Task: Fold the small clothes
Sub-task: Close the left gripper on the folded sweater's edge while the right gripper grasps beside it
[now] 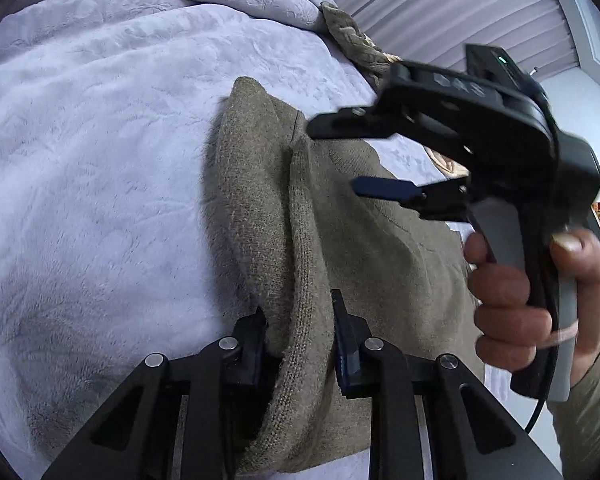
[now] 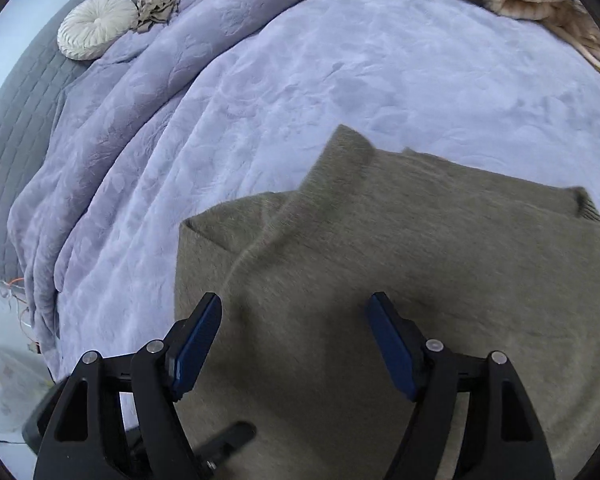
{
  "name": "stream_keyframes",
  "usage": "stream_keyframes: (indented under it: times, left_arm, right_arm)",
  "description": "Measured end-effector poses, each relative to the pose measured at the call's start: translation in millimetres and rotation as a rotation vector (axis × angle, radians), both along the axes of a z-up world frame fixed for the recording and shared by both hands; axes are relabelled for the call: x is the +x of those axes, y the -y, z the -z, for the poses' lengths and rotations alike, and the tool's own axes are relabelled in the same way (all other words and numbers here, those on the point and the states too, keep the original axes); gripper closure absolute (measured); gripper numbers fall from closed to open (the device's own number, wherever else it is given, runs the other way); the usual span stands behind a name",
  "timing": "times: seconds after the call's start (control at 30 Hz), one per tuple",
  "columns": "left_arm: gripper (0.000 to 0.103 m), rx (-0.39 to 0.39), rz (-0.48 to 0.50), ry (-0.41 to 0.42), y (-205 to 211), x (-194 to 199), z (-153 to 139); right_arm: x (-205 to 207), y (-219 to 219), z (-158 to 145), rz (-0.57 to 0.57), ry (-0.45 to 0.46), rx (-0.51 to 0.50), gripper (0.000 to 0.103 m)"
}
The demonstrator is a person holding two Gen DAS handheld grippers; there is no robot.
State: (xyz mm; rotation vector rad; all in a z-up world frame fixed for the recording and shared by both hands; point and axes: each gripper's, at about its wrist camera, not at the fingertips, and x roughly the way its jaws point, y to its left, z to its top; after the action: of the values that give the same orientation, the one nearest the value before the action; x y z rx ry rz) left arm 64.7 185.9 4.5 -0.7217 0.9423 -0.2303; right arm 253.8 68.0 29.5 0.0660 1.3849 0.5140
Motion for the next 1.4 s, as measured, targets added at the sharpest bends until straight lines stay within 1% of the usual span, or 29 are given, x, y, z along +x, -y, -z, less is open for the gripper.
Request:
stream_keyframes:
  times: [0.07, 0.13, 0.17, 0.23, 0.27, 0.33, 0.4, 0.43, 0.47, 0.5, 0.53, 0.57, 0.63, 0.7, 0.87, 0.97, 1.0, 1.03, 1.17, 1.3, 1.4]
  left_arm:
    - [0.076, 0.01, 0.0, 0.004, 1.2, -0.3, -0.8]
    - [0.076, 0.025, 0.002, 0.011, 4.0, 0.3, -2.3]
    - [0.076, 0.034, 0.005, 0.016, 6.9, 1.6, -2.9]
    - [0.076, 0.062, 0.009, 0.024, 11.6, -0.9, -5.9]
    - [0.076, 0.078, 0.009, 0.023, 14.4, -0.3, -7.4]
    - [0.076, 0.113, 0.012, 0.027, 20.7, -0.1, -12.0]
    - [0.076, 0.146, 0.014, 0.02, 27.6, -0.2, -17.4]
    - [0.076, 0.165, 0.016, 0.013, 30.7, 0.7, -20.1]
    - [0.076, 0.187, 0.017, 0.009, 34.2, 1.1, -23.7]
    - [0.076, 0.206, 0.019, 0.008, 40.0, 2.6, -26.9]
    - [0.076, 0.231, 0.022, 0.004, 45.1, 3.1, -31.2]
    - [0.076, 0.26, 0.027, 0.001, 50.9, 3.3, -35.8]
    - [0.076, 0.305, 0.034, -0.003, 63.9, 2.2, -45.3]
    - [0.076, 0.32, 0.043, 0.002, 73.9, 1.6, -54.9]
    - [0.076, 0.294, 0.058, 0.021, 89.4, -2.0, -74.1]
    - [0.076, 0.31, 0.07, 0.026, 102.3, -4.2, -82.2]
    - [0.076, 0.314, 0.075, 0.027, 104.8, -5.1, -84.5]
    - [0.076, 0.32, 0.093, 0.021, 108.9, -5.3, -86.8]
    - [0.076, 0.345, 0.113, 0.03, 133.8, -5.8, -97.4]
    - [0.076, 0.391, 0.143, 0.039, 157.1, -7.4, -109.0]
    - [0.076, 0.408, 0.162, 0.048, 175.9, -8.8, -119.5]
  right_arm:
    - [8.7, -23.8, 6.8, -0.016, -0.03, -0.002, 0.024]
    - [9.4, -41.9, 6.8, -0.039, -0.037, -0.009, 0.023]
    - [8.0, -51.7, 5.5, -0.056, -0.029, -0.019, 0.02]
    - [5.4, -66.5, 5.6, -0.083, -0.016, -0.06, 0.011]
    - [4.1, -73.6, 7.0, -0.099, -0.014, -0.088, 0.01]
    - [-2.6, -87.1, 11.4, -0.139, 0.018, -0.176, 0.011]
    - [-10.4, -96.3, 14.4, -0.172, 0.062, -0.268, 0.029]
    - [-15.3, -97.9, 13.9, -0.188, 0.098, -0.317, 0.051]
    - [-18.3, -95.8, 12.0, -0.194, 0.122, -0.332, 0.067]
    - [-19.8, -91.0, 9.1, -0.197, 0.129, -0.317, 0.074]
    - [-20.2, -82.8, 4.2, -0.187, 0.124, -0.273, 0.083]
    - [-20.2, -75.7, -0.8, -0.173, 0.123, -0.243, 0.086]
    - [-21.6, -62.6, -13.3, -0.156, 0.132, -0.19, 0.088]
    - [-25.5, -52.4, -26.7, -0.16, 0.15, -0.161, 0.089]
    - [-27.6, -28.7, -51.8, -0.167, 0.17, -0.087, 0.09]
    - [-24.7, -11.8, -62.6, -0.157, 0.174, -0.033, 0.09]
    - [-22.6, 1.0, -68.8, -0.15, 0.173, -0.012, 0.09]
    - [-22.5, 7.0, -71.1, -0.144, 0.171, 0.005, 0.09]
    - [-20.4, 41.2, -81.2, -0.122, 0.168, 0.077, 0.09]
    - [-17.0, 66.7, -85.9, -0.11, 0.169, 0.116, 0.091]
    - [-15.1, 81.9, -90.9, -0.107, 0.174, 0.146, 0.091]
